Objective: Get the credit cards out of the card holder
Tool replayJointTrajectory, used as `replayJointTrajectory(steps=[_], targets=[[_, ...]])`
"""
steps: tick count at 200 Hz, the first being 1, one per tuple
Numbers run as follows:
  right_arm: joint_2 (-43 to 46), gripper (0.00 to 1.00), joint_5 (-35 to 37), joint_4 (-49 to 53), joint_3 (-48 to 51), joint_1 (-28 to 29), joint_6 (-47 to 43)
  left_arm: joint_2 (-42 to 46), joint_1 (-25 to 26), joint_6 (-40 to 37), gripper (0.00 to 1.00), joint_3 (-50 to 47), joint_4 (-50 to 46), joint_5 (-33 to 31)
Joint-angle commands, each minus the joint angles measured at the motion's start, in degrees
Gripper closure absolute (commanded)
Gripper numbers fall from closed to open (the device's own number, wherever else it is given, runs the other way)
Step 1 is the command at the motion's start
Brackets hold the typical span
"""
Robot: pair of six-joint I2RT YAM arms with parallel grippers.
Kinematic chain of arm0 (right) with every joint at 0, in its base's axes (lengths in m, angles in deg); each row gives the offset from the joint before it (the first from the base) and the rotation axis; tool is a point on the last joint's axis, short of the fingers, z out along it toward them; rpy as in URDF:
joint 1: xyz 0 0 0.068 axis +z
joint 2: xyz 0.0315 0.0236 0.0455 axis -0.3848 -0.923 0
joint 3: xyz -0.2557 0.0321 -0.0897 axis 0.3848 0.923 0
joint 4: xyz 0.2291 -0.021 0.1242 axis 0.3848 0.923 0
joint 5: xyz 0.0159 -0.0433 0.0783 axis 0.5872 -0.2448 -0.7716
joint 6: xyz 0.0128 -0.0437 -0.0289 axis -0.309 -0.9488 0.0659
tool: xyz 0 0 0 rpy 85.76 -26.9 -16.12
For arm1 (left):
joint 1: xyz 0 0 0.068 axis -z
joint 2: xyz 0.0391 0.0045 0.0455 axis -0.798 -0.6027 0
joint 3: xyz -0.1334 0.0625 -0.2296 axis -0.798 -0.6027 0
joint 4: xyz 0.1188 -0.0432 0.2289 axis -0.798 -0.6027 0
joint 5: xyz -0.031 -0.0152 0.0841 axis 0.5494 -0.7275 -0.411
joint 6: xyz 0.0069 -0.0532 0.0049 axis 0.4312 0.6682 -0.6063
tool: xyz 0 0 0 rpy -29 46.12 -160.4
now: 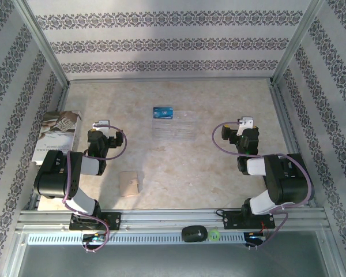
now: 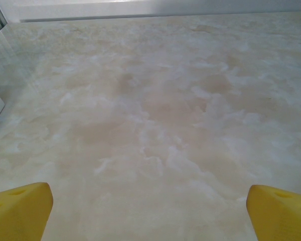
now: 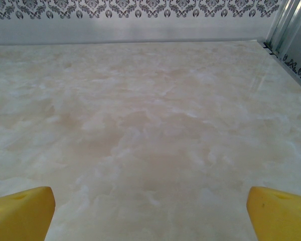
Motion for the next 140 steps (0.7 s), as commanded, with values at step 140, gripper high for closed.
replayJointTrajectory(steps=[140], targets=[[-0.71,0.02,-1.28,-1.53,-1.33,-0.9,-0.46,-0.66,0.1,0.14,0.01,0.68,3.16,-3.12]])
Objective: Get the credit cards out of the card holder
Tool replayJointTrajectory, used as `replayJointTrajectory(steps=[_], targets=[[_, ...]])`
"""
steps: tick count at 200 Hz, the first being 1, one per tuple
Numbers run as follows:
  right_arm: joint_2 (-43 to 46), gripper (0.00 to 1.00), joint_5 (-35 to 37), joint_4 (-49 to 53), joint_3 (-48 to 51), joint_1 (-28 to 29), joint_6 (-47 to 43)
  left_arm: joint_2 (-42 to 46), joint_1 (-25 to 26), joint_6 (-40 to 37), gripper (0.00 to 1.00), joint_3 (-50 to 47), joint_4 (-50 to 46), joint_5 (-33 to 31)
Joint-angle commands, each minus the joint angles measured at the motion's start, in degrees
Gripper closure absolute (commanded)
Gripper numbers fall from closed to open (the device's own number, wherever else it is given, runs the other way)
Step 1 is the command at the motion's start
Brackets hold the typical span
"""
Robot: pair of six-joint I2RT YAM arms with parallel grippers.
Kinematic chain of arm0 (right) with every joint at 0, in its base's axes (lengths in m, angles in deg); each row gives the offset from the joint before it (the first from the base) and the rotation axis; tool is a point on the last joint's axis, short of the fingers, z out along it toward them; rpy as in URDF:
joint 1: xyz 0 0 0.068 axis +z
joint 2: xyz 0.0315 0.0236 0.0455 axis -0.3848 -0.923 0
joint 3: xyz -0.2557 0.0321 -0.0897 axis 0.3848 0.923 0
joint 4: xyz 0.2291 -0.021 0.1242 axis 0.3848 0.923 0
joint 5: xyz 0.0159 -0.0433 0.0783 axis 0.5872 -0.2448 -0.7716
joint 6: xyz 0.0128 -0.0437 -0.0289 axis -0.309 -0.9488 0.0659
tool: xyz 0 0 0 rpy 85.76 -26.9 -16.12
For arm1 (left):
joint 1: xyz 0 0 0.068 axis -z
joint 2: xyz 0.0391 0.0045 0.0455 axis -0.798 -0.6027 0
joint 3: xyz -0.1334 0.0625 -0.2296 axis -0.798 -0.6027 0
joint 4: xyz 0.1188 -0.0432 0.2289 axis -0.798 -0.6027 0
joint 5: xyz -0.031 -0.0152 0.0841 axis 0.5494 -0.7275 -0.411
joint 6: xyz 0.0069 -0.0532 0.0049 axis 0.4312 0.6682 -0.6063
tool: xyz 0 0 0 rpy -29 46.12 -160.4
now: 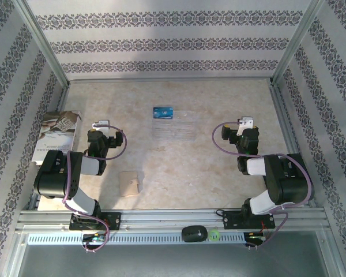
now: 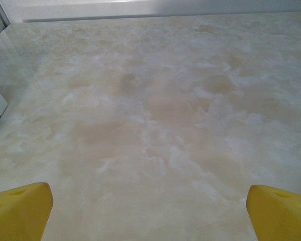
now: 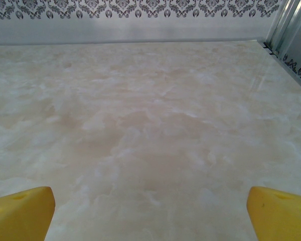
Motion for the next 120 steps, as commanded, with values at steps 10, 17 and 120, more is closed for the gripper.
replayJointTrajectory(steps=[10,17,120], targets=[[-0.74,0.02,-1.52,-1.31,-1.43,-1.05,-0.32,-0.62,0.15,0.08,0.01,0.67,3.32,-2.68],[-0.74,0.02,-1.79,-1.3,-1.37,-1.16,-0.28,-0.63,0.1,0.17,0.01,0.76,3.04,-2.6],[12.03,0.02,24.65,35.4,-17.36,5.01,5.96,21.77,5.02,15.28,0.01,4.73,-12.36,-23.39]])
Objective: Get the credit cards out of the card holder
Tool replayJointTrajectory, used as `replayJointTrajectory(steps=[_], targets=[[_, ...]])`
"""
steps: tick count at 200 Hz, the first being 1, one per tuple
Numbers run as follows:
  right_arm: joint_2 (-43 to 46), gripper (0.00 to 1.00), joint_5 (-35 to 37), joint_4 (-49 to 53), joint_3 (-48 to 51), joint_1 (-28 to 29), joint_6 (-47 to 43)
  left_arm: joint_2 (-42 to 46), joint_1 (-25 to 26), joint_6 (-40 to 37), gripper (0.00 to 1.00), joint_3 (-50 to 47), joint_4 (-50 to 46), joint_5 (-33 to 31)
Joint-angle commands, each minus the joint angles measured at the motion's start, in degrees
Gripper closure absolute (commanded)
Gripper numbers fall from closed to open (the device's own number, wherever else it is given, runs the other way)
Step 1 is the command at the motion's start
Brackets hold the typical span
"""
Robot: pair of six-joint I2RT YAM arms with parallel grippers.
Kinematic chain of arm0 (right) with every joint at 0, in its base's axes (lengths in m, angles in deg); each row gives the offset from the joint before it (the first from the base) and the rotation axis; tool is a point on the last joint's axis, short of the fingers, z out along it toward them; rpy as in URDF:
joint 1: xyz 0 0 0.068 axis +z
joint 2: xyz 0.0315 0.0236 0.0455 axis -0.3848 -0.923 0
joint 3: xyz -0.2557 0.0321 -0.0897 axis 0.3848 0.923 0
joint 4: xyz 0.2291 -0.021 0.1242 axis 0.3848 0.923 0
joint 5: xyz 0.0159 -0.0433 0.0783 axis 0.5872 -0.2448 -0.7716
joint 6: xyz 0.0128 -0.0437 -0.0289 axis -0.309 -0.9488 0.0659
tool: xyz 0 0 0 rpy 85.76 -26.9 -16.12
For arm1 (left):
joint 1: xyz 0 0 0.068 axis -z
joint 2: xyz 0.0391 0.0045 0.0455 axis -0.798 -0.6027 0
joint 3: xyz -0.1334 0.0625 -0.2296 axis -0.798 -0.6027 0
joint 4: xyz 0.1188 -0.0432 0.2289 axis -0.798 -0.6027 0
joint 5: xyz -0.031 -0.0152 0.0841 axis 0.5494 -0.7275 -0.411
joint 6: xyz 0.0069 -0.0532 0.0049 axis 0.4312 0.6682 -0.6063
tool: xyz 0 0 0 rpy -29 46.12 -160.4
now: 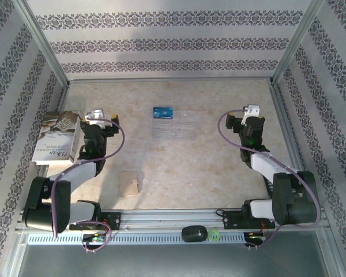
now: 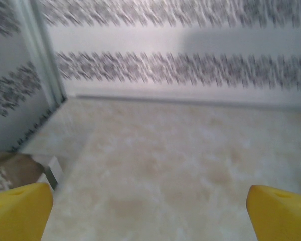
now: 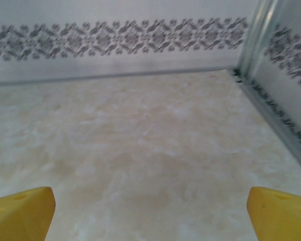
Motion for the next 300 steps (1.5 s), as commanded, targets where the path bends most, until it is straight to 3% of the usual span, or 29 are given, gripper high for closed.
replayJointTrajectory(steps=[1,9,27,38,45,55,74,90,99,113,131,150,182,206,235,300], targets=[[0.02,0.02,17.58,12.21,-5.59,3.43,4.06,2.27,0.13,12.34,0.01,0.03,-1.36,-10.29],[-0.96,0.02,22.34,15.06,-8.04,4.34,7.55,3.35,0.08,18.16,0.01,0.78,-3.14,-13.5],[-1.16,0.02,20.75,28.97,-13.33,3.29,22.56,7.9,-1.48,30.71,0.01,3.15,-14.45,-11.62],[-1.06,0.02,15.68,37.37,-15.36,0.9,30.69,11.02,-3.01,39.91,0.01,4.05,-22.57,-10.03],[-1.21,0.02,6.49,35.83,-14.73,-1.27,30.9,12.41,-4.58,43.05,0.01,4.06,-24.72,-7.5],[-1.71,0.02,-3.91,29.77,-12.25,-3.71,31.49,13.61,-7.14,44.68,0.01,2.99,-23.09,-1.75],[-1.72,0.02,-10.53,23.74,-9.27,-3.98,34.06,14.42,-9.1,45.03,0.01,-2.06,-9.3,6.38],[-1.95,0.02,-16.23,27.05,-10.85,-2.44,33.21,15.13,-9.1,46.72,0.01,-6.78,3.23,10.17],[-1.42,0.02,-17.47,28.91,-11.51,-0.23,31.51,16.36,-9.1,49.78,0.01,-7.45,3.04,11.09],[0.59,0.02,-19.33,29.49,-10.53,5.3,30.3,19.09,-9.1,52.88,0.01,-5.83,-4.92,13.03],[2.41,0.02,-21.89,30.55,-10.11,12.46,28.62,22.0,-8.88,52.51,0.01,-3.12,-16.08,18.48],[2.43,0.02,-25.84,33.25,-11.16,19.24,26.45,25.7,-5.65,50.82,0.13,-1.57,-29.07,21.26],[-2.92,0.06,-35.9,36.4,-15.33,29.15,23.91,34.84,4.59,48.43,0.14,0.56,-51.63,14.98],[-10.37,0.1,-40.98,36.22,-19.7,37.65,22.75,41.88,5.81,47.13,0.11,1.75,-65.36,12.03],[-21.87,0.27,-46.67,34.4,-26.6,43.69,24.17,48.84,5.85,45.11,0.07,1.79,-70.47,9.22],[-35.43,0.41,-46.68,32.65,-36.09,48.92,30.69,50.36,5.93,43.69,0.07,2.21,-73.32,8.5]])
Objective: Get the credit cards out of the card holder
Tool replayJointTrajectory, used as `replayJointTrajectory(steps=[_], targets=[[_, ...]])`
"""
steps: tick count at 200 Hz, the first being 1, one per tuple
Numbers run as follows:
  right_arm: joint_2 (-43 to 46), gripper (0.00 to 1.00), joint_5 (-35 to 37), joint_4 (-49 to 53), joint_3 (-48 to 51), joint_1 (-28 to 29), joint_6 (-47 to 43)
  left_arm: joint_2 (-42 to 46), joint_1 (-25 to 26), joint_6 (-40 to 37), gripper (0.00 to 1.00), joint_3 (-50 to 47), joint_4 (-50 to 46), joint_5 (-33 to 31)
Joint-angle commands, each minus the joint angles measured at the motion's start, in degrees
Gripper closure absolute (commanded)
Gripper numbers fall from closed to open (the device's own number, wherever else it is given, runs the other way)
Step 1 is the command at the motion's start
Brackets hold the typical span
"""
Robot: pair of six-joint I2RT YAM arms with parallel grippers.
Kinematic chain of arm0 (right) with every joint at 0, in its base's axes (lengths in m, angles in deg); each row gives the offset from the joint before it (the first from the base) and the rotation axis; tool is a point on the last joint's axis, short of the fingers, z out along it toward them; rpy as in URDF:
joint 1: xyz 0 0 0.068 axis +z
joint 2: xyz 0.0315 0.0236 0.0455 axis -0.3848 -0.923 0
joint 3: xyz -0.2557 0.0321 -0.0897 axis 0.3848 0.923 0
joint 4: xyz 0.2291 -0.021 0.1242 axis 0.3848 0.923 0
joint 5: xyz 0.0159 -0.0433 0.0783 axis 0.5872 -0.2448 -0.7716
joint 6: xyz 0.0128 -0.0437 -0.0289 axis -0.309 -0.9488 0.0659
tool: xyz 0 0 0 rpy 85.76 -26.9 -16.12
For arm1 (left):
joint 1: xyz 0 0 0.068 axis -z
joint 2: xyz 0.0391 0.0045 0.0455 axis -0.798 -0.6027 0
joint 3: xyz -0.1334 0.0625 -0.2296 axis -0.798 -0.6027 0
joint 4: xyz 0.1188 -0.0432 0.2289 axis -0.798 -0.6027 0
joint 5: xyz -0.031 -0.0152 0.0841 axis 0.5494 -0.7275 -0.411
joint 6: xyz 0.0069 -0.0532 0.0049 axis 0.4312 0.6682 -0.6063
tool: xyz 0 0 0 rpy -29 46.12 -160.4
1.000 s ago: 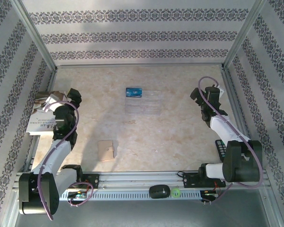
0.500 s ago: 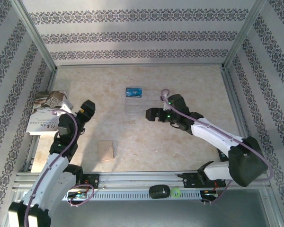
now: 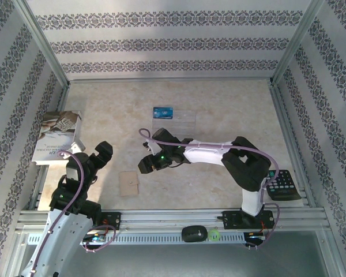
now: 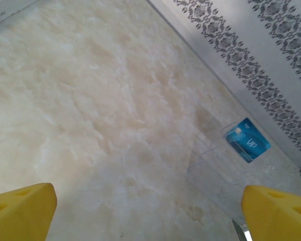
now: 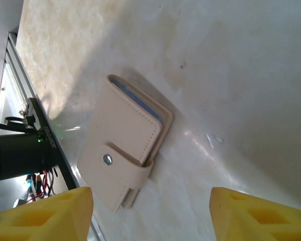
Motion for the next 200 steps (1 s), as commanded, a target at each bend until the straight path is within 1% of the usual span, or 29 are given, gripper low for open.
replayJointTrajectory(steps=[1,32,60,77,91,107,144,189,200], targets=[[-1.95,0.42,-0.82,-0.94,-2.93,0.87,3.37,0.51,0.57,-2.02,0.07,1.49,-3.63,-1.34],[-4.34,0.49,2.5,0.39,-5.03,2.31,5.98,1.54,0.57,-2.42,0.08,1.57,-3.7,-1.05],[-6.35,0.53,5.01,1.47,-6.63,3.29,8.71,2.13,0.56,-3.02,0.06,1.89,-3.96,-1.2],[-7.26,0.53,6.16,2.55,-7.68,3.93,9.73,2.38,0.57,-3.53,0.06,2.28,-4.61,-1.57],[-7.78,0.49,7.53,3.65,-8.46,4.38,10.4,2.88,0.56,-4.27,0.05,2.61,-4.79,-1.74],[-8.33,0.49,8.1,4.1,-9.0,4.82,11.52,3.6,0.51,-4.58,0.04,2.7,-5.08,-1.93],[-9.7,0.5,8.83,5.83,-10.74,6.36,12.83,5.45,0.57,-4.54,0.03,2.2,-5.75,-1.74],[-11.2,0.52,8.31,8.88,-13.64,7.2,12.07,8.54,0.57,-4.16,0.03,1.46,-7.26,-1.84],[-12.01,0.53,8.29,9.72,-14.39,7.29,11.96,9.11,0.57,-4.16,0.03,1.31,-7.56,-1.77]])
